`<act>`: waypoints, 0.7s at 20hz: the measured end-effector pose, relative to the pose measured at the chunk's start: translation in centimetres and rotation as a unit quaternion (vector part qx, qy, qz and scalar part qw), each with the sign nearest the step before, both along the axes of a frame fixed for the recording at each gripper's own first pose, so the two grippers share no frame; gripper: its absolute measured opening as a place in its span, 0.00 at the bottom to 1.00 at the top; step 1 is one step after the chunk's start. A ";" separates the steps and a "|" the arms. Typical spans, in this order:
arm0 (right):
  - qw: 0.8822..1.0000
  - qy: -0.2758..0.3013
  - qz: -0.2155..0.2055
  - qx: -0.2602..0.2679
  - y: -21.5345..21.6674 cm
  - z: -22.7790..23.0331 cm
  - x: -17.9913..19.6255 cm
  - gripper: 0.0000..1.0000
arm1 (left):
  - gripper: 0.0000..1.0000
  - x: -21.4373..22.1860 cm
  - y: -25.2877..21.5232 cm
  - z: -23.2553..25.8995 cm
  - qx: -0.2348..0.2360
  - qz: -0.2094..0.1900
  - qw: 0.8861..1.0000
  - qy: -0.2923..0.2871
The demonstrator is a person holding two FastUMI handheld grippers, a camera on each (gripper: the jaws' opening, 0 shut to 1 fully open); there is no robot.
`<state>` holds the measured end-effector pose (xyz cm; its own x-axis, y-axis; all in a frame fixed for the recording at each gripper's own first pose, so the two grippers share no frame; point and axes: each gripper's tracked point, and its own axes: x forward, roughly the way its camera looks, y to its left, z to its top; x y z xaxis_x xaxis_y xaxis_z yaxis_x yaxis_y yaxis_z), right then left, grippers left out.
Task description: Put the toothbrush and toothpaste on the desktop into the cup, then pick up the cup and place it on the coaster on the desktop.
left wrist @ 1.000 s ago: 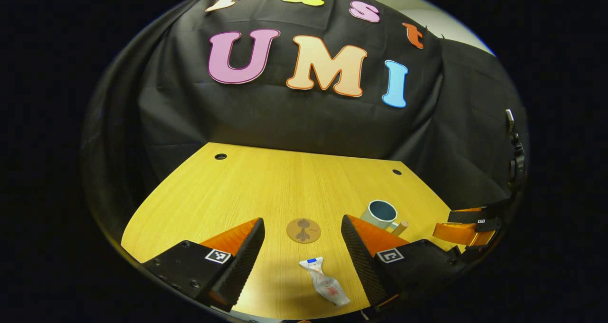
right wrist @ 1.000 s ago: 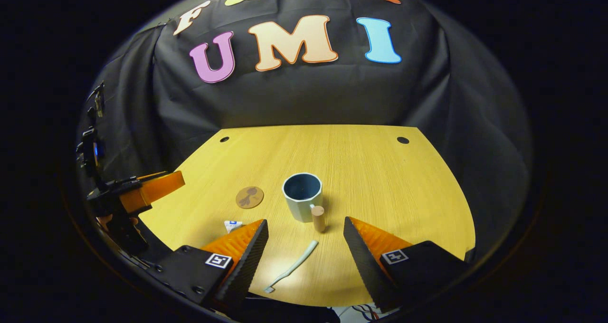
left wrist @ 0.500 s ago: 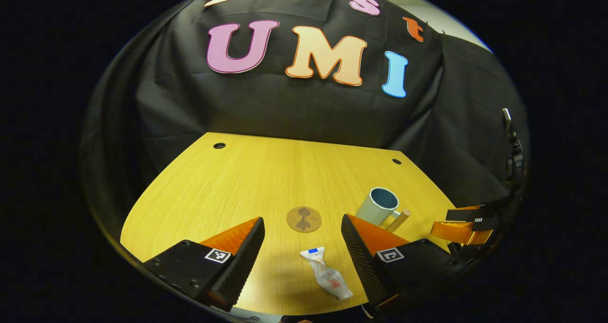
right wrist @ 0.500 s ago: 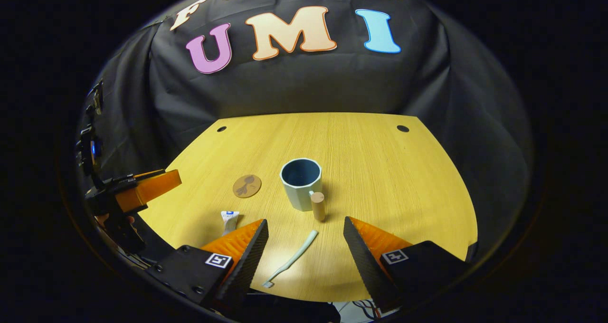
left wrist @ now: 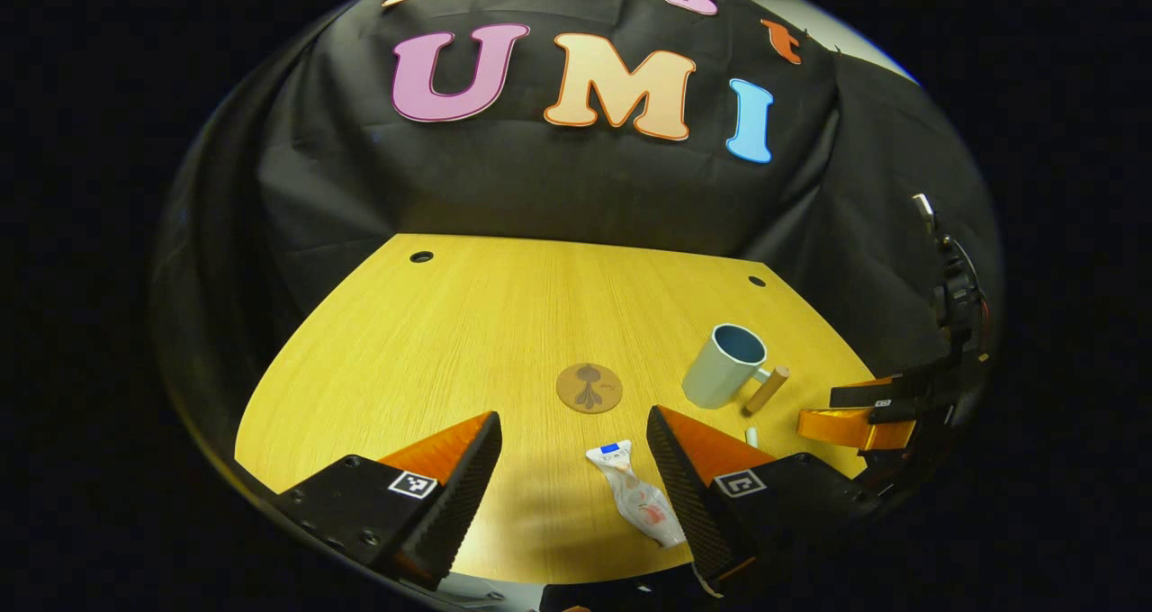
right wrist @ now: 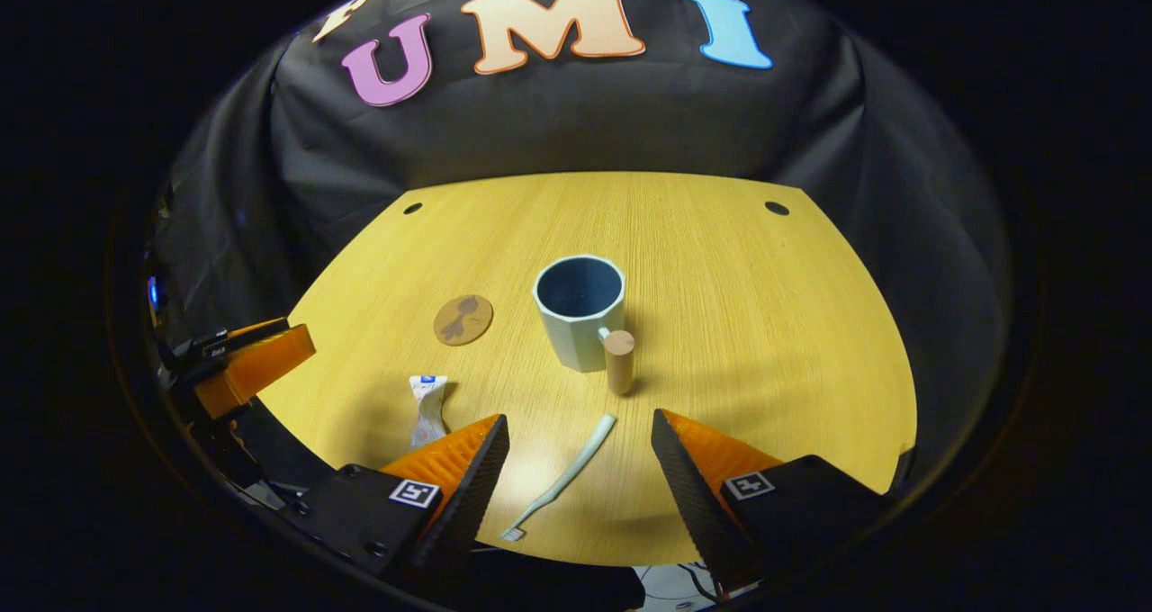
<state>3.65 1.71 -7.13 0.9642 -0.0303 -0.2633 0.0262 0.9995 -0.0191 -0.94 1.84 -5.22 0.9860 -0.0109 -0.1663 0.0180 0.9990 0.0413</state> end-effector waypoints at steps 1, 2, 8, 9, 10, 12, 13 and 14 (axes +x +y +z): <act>1.000 0.010 -0.004 0.003 0.2 -0.7 0.5 0.94 | 0.95 0.0 0.1 -0.3 0.001 -0.001 1.000 0.005; 1.000 0.021 -0.007 0.008 0.2 -1.2 0.9 0.98 | 0.95 0.1 0.1 -0.5 0.001 -0.001 1.000 0.011; 0.995 0.088 -0.036 0.014 -0.2 -4.5 2.9 0.98 | 0.95 0.7 0.3 -1.5 0.016 -0.023 0.999 0.036; 0.993 0.102 -0.045 0.024 -0.3 -5.3 3.2 0.94 | 0.95 0.8 0.4 -1.6 0.021 -0.025 0.999 0.040; 0.992 0.113 -0.049 0.036 -0.3 -5.8 3.5 0.94 | 0.95 1.0 0.5 -1.8 0.024 -0.027 0.998 0.044; 0.988 0.125 -0.067 0.057 -0.5 -6.5 4.6 0.94 | 0.95 1.5 0.6 -2.1 0.027 -0.034 0.998 0.055; 0.987 0.128 -0.077 0.064 -0.6 -6.7 4.9 0.89 | 0.95 1.7 0.6 -2.3 0.029 -0.037 0.997 0.059; 0.985 0.132 -0.088 0.070 -0.9 -6.9 5.3 0.85 | 0.95 1.8 0.7 -2.5 0.032 -0.039 0.997 0.063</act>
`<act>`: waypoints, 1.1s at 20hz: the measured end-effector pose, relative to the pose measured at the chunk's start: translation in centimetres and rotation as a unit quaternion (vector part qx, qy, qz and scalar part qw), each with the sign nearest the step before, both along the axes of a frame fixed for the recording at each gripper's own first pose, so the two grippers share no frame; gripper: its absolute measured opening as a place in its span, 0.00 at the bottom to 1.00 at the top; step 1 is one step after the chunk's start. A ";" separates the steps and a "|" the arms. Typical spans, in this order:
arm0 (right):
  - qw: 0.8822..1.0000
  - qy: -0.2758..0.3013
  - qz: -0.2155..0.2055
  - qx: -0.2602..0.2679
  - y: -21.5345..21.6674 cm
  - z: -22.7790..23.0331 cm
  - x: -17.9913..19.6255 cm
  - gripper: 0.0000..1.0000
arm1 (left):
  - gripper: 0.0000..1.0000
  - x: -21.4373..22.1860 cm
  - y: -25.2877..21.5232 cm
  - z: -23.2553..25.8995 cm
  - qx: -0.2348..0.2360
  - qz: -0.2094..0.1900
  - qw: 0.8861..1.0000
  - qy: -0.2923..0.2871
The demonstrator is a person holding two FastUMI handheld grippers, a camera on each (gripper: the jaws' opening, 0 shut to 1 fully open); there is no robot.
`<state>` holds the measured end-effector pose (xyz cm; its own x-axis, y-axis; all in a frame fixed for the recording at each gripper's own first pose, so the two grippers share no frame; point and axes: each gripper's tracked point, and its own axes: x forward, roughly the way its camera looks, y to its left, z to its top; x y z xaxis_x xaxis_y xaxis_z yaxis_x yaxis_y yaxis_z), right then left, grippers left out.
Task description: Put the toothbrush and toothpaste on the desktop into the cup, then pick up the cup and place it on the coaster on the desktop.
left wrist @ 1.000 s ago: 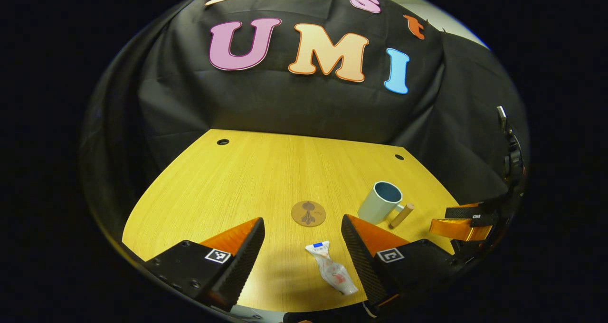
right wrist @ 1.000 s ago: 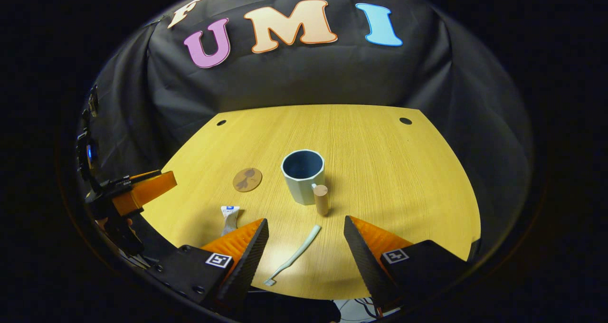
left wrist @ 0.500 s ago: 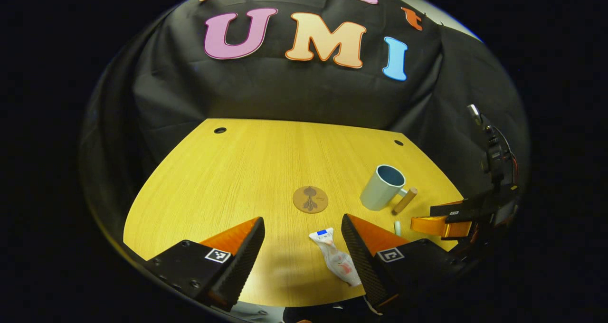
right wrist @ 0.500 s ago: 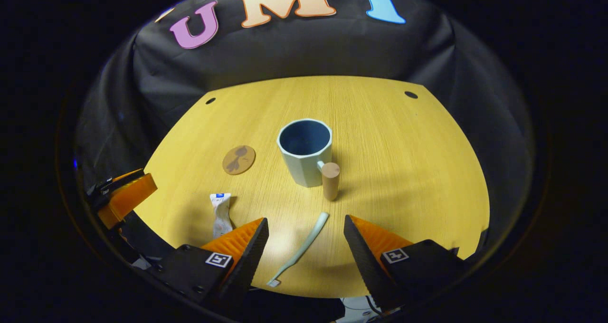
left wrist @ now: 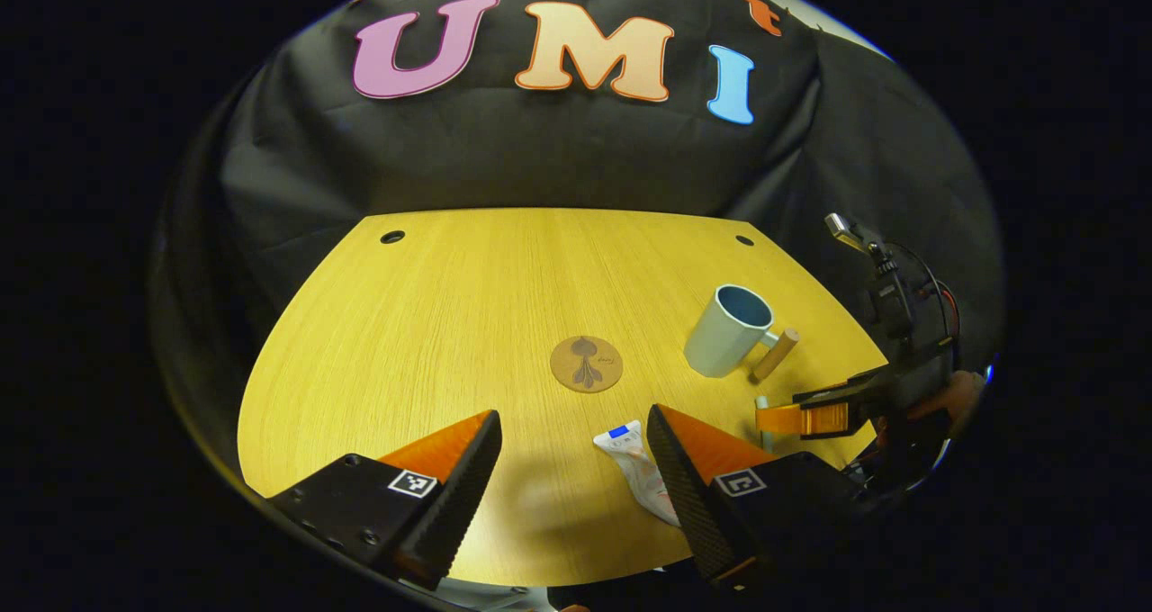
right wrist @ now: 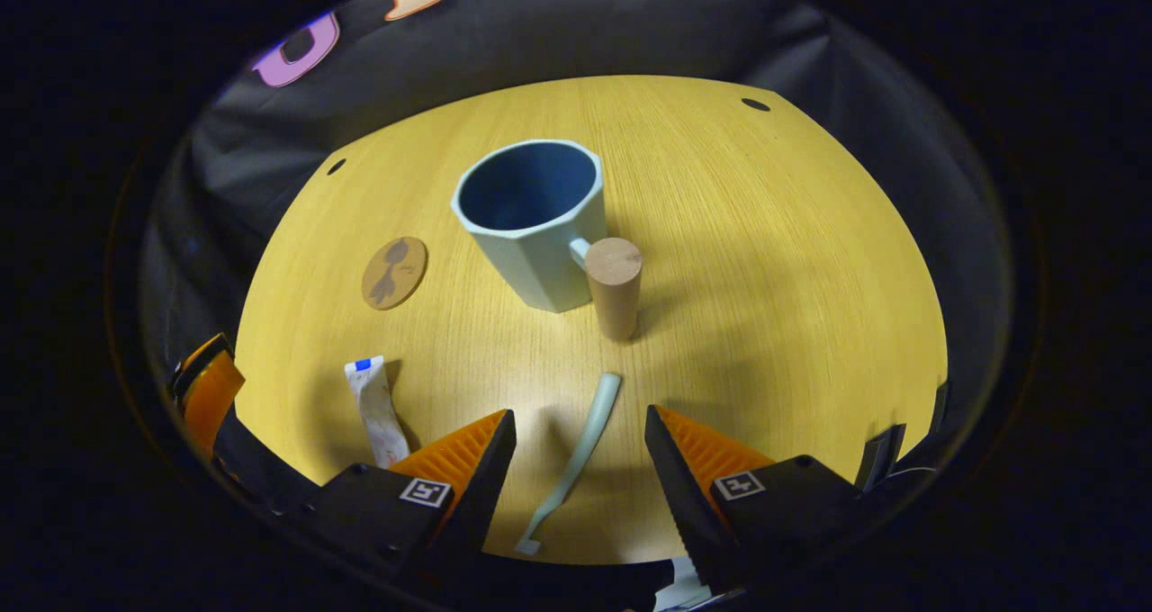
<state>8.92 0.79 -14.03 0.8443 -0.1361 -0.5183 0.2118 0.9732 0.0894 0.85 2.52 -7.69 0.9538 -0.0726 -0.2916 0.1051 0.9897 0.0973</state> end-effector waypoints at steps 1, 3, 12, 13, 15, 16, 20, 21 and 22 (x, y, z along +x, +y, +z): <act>1.000 0.003 -0.006 0.007 0.0 -0.1 0.4 0.84 | 0.95 0.1 0.1 -0.2 0.002 -0.001 1.000 0.003; 1.000 0.010 -0.016 0.021 -0.1 -0.3 1.0 0.80 | 0.95 0.4 0.2 -0.5 0.001 -0.003 1.000 0.010; 0.998 0.049 -0.040 0.020 -0.4 -1.6 1.8 0.53 | 0.95 1.0 1.1 -1.4 0.005 0.000 0.999 0.038; 0.998 0.053 -0.039 0.021 -0.4 -1.8 1.8 0.48 | 0.95 0.9 1.3 -1.5 0.006 0.002 0.999 0.042; 0.997 0.064 -0.042 0.010 -0.9 -2.0 1.6 0.37 | 0.95 1.0 1.3 -1.5 0.003 0.003 0.999 0.049; 0.997 0.065 -0.043 0.009 -1.0 -1.7 1.5 0.38 | 0.95 1.1 1.4 -1.5 0.003 0.004 0.999 0.053; 0.996 0.068 -0.049 0.015 -1.4 -1.6 1.5 0.28 | 0.95 1.1 1.2 -1.9 0.006 0.001 0.998 0.064; 0.996 0.070 -0.050 0.012 -1.5 -2.0 1.6 0.21 | 0.95 1.0 1.1 -2.1 0.006 -0.001 0.998 0.067; 0.996 0.073 -0.048 0.010 -1.5 -1.8 1.6 0.16 | 0.95 1.0 0.9 -2.2 0.007 -0.002 0.998 0.068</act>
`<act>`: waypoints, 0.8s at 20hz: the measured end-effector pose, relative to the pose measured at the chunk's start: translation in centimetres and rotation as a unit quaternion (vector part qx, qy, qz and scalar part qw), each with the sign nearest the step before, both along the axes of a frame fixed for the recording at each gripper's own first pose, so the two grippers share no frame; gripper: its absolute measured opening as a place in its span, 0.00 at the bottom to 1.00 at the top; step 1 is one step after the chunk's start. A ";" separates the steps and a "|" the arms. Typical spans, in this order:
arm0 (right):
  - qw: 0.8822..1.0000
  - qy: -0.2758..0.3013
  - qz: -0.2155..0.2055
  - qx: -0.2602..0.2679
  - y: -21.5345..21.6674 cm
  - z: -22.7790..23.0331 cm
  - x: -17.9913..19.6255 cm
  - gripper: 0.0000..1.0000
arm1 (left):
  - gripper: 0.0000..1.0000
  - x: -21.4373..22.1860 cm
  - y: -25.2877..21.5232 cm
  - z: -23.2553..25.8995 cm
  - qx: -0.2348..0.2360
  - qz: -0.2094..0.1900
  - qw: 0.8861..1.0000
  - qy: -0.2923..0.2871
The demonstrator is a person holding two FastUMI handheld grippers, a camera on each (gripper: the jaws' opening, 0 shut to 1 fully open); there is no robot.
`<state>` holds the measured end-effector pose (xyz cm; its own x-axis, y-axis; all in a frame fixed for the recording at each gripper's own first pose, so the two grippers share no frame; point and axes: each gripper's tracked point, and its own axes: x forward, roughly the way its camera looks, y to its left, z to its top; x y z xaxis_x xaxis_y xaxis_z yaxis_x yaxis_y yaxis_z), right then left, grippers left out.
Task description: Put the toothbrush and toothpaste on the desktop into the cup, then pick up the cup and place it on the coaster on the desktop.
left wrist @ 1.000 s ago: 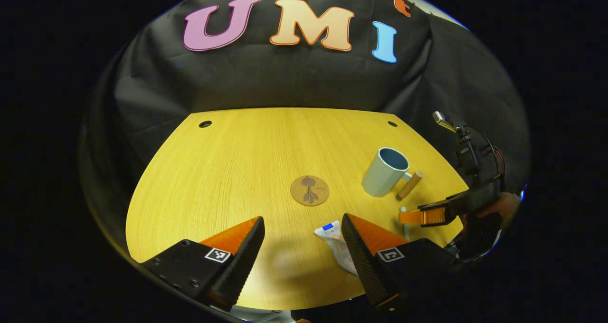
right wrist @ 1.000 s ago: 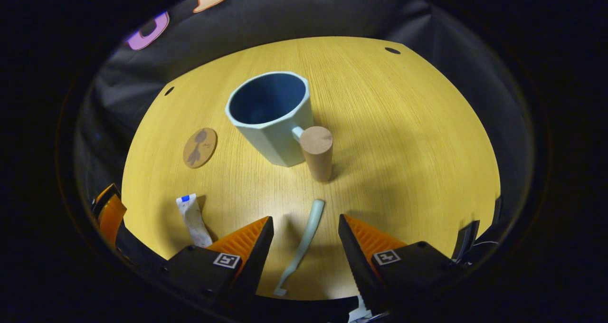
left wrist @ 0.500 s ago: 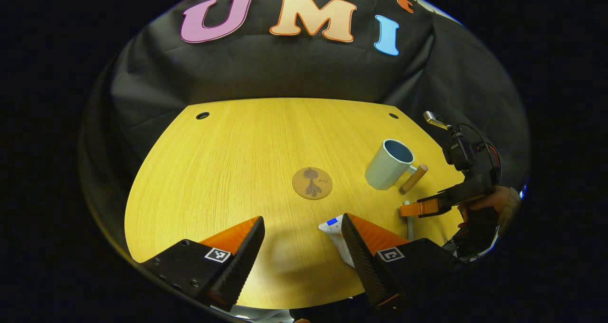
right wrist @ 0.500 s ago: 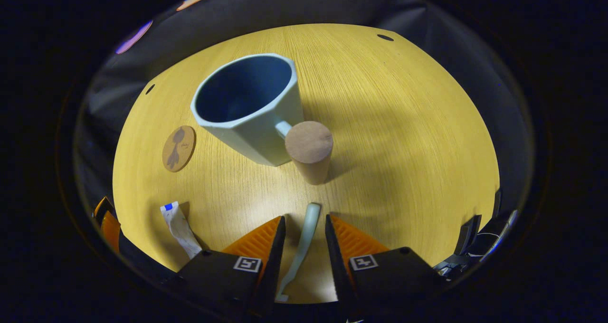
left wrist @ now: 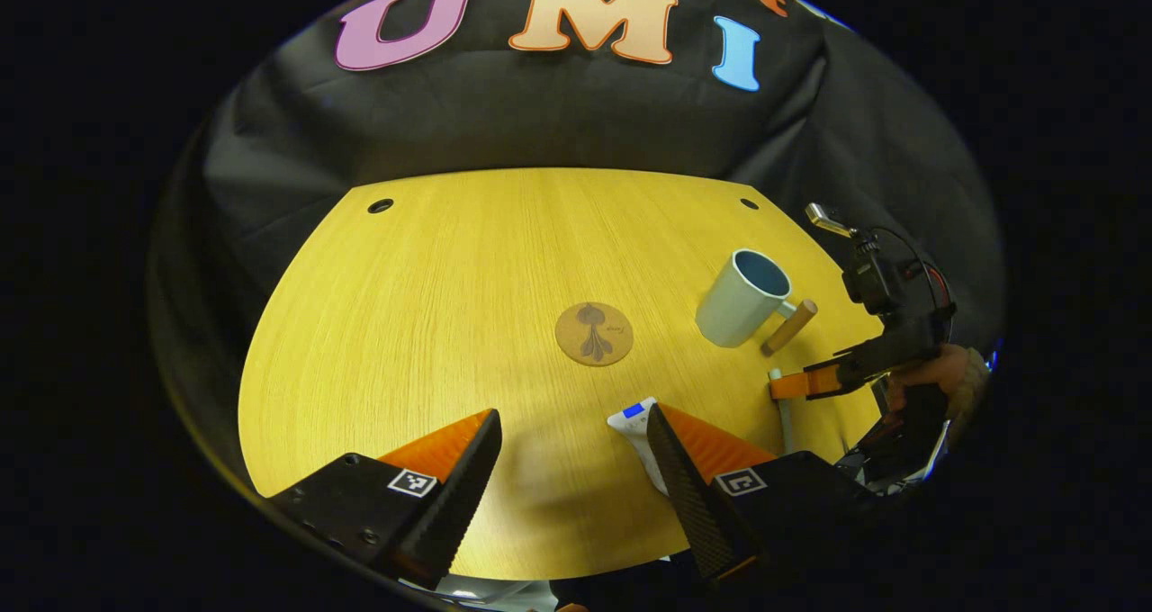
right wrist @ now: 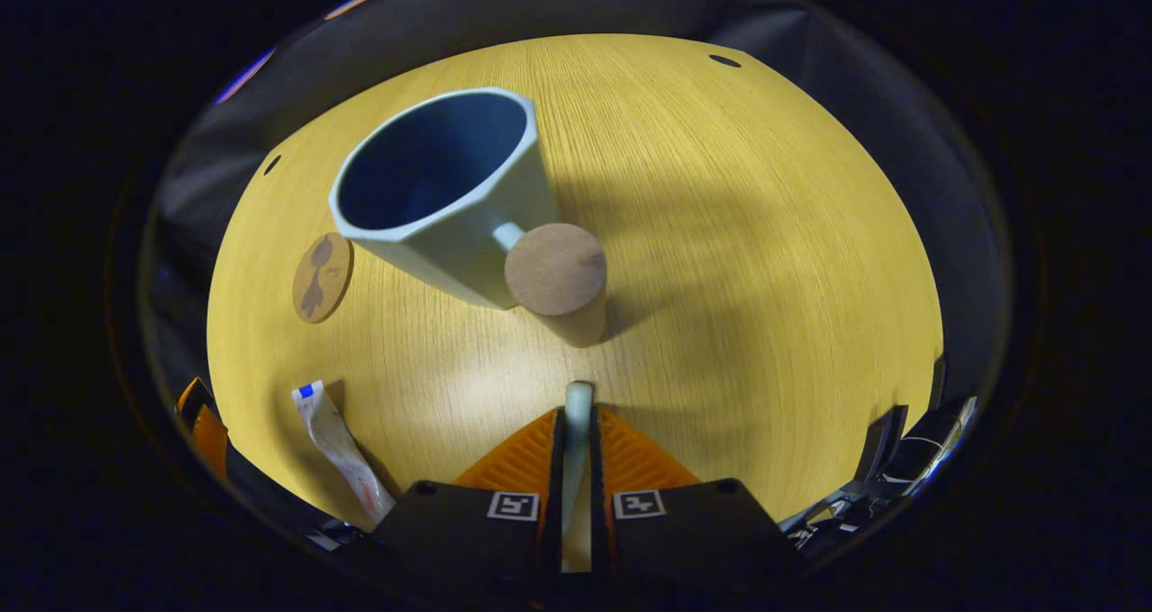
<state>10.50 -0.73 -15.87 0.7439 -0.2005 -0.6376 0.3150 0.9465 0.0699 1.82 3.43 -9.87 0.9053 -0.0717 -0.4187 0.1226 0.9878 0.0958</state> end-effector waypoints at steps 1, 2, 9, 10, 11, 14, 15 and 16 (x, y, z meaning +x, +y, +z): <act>1.000 0.001 0.002 -0.001 0.0 -0.1 0.0 0.14 | 0.95 0.0 -0.1 -0.1 -0.001 -0.001 1.000 0.001; 1.000 0.003 -0.002 0.004 -0.1 -0.1 0.1 0.14 | 0.95 0.0 -0.2 -0.2 -0.003 -0.001 1.000 0.004; 1.000 0.006 0.017 0.025 0.2 -0.2 -0.6 0.07 | 0.95 -0.5 -0.8 -2.5 -0.038 0.017 0.997 0.063; 0.999 0.001 0.023 0.027 0.4 0.0 -0.7 0.07 | 0.95 -0.6 -0.8 -2.9 -0.047 0.022 0.996 0.079; 0.999 -0.005 0.029 0.027 0.5 0.2 -0.9 0.07 | 0.95 -0.8 -0.8 -3.2 -0.057 0.027 0.994 0.093; 0.998 -0.016 0.042 0.032 0.6 0.9 -1.6 0.07 | 0.96 -1.0 -2.2 -3.8 -0.100 0.036 0.986 0.129; 0.998 -0.015 0.047 0.031 0.5 1.0 -2.0 0.07 | 0.96 -0.7 -3.0 -4.5 -0.113 0.040 0.983 0.140; 0.998 -0.015 0.052 0.026 0.3 1.2 -2.4 0.07 | 0.95 -0.4 -3.5 -5.0 -0.121 0.045 0.980 0.149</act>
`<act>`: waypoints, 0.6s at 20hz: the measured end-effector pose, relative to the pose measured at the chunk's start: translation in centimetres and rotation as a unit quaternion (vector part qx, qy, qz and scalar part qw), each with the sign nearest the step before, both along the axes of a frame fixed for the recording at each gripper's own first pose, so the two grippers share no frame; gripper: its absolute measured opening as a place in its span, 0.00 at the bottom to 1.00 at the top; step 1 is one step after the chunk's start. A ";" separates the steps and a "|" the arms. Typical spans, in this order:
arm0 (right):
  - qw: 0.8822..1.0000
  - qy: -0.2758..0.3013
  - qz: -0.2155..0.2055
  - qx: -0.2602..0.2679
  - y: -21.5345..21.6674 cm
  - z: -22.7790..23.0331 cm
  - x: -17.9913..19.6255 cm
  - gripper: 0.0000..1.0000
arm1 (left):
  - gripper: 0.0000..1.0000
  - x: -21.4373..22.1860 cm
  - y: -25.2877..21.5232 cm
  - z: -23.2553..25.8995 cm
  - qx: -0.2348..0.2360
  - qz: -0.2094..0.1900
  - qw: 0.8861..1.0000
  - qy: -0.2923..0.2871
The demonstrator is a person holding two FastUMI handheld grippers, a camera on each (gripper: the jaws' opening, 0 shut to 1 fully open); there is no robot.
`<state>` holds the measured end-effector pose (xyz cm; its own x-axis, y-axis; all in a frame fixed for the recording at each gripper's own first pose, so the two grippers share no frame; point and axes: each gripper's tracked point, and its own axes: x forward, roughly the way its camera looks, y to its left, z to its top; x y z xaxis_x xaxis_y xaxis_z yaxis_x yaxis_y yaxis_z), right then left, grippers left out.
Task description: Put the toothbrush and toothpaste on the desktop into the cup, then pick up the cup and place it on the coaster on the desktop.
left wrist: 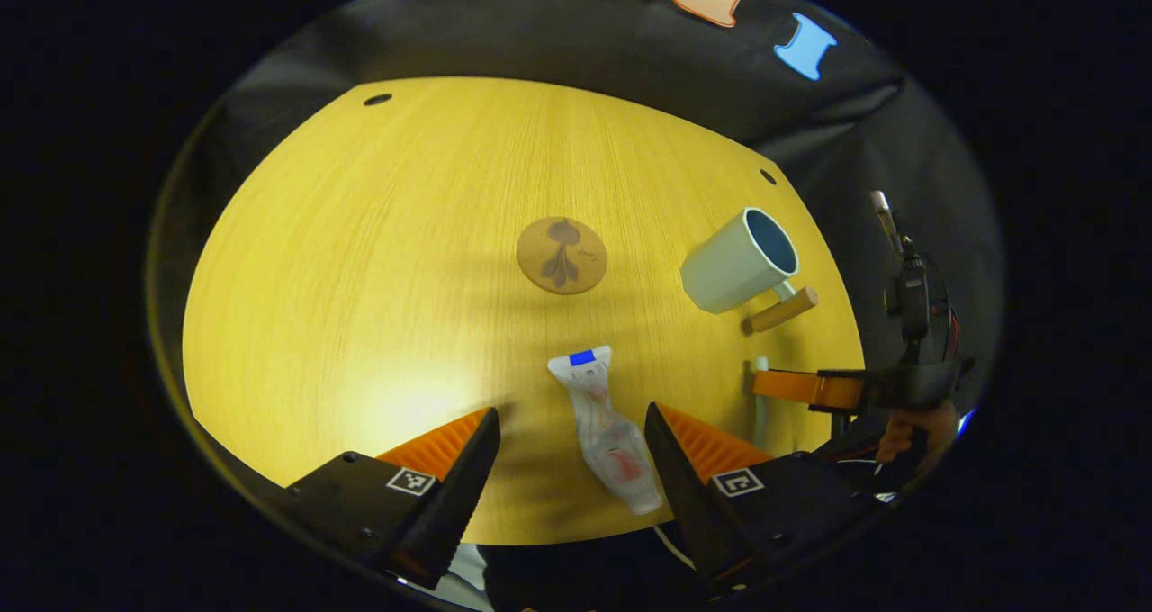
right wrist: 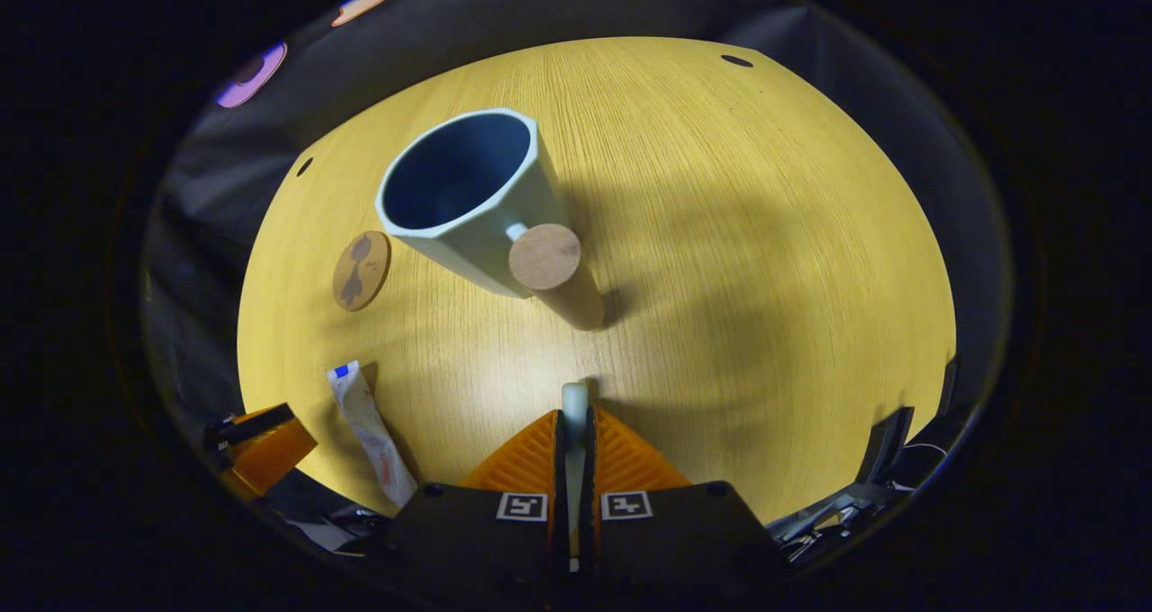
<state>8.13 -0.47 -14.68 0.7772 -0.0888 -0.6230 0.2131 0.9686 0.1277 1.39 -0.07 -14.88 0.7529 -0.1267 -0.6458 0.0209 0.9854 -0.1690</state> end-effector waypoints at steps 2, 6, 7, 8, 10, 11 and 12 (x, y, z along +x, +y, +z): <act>1.000 -0.006 0.007 -0.011 -0.5 0.5 -0.7 0.07 | 0.94 0.4 -0.6 -0.7 -0.009 0.017 1.000 0.023; 1.000 -0.020 0.018 -0.014 -2.0 2.0 -1.8 0.07 | 0.89 1.2 -1.3 -1.9 -0.012 0.046 0.997 0.061; 0.999 -0.024 0.018 -0.017 -2.6 2.3 -2.0 0.07 | 0.88 1.5 -1.3 -1.9 -0.008 0.049 0.997 0.062; 0.999 -0.025 0.017 -0.019 -3.3 2.5 -2.2 0.07 | 0.88 1.9 -1.2 -1.9 0.000 0.051 0.997 0.064; 0.999 -0.019 0.010 -0.031 -5.1 2.7 -2.6 0.07 | 0.88 2.8 -1.5 -2.2 0.018 0.053 0.996 0.068; 0.999 -0.017 0.006 -0.035 -5.9 2.7 -2.8 0.07 | 0.85 3.0 -1.5 -2.2 0.025 0.056 0.996 0.071; 0.999 -0.017 0.004 -0.036 -6.6 2.7 -3.0 0.07 | 0.80 3.2 -1.6 -2.3 0.029 0.059 0.995 0.077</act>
